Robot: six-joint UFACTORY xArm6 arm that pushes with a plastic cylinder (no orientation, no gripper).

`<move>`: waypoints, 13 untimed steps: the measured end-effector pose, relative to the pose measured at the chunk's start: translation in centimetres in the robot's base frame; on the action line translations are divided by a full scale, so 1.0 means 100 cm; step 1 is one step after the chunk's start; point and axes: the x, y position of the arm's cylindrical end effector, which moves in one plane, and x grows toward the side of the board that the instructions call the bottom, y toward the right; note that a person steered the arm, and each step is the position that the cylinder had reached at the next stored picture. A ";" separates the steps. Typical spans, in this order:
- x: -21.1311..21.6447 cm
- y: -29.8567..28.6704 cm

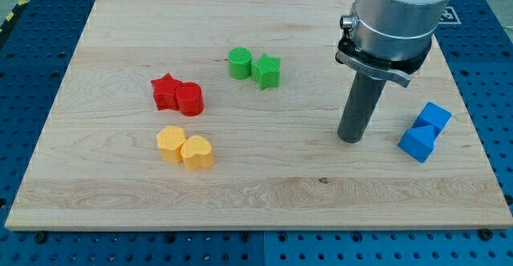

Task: Push the yellow hexagon along with yellow heart towards bottom center

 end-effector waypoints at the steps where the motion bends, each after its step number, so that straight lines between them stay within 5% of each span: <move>1: 0.000 -0.045; 4: -0.030 -0.232; 6: -0.025 -0.266; 13: 0.037 -0.240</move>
